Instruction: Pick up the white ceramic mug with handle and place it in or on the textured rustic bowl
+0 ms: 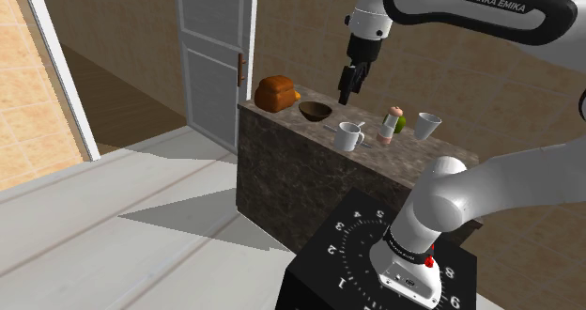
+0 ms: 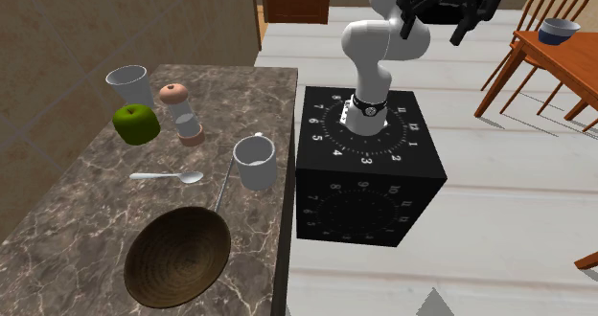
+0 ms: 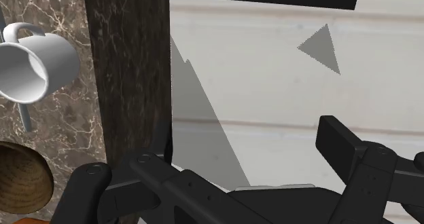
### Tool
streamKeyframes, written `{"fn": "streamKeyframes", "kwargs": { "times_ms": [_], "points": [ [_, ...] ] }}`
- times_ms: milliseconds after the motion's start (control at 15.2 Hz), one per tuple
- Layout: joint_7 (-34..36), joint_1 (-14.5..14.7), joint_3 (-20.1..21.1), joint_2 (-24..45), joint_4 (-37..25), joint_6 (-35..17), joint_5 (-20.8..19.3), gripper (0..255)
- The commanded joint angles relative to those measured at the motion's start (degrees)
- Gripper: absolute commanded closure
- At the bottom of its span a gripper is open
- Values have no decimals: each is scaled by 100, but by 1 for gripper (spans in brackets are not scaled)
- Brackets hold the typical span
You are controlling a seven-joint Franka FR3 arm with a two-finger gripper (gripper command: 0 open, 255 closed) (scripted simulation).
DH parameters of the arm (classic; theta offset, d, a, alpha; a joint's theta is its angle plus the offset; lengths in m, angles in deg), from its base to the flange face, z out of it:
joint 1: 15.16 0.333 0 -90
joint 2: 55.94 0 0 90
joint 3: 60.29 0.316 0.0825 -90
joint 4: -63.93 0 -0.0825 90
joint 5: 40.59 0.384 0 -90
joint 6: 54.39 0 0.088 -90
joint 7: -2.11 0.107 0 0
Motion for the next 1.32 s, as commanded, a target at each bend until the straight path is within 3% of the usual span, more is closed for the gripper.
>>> {"fn": "streamKeyframes", "kwargs": {
  "times_ms": [0, 660, 1254],
  "points": [
    [0, 0, 0, 0, 0, 0, 0, 0],
    [-988, -364, -1142, 265, 1015, -1440, -541, 0],
    [-1915, -630, -2240, 1267, 1300, -2863, -839, 0]
  ]
}}
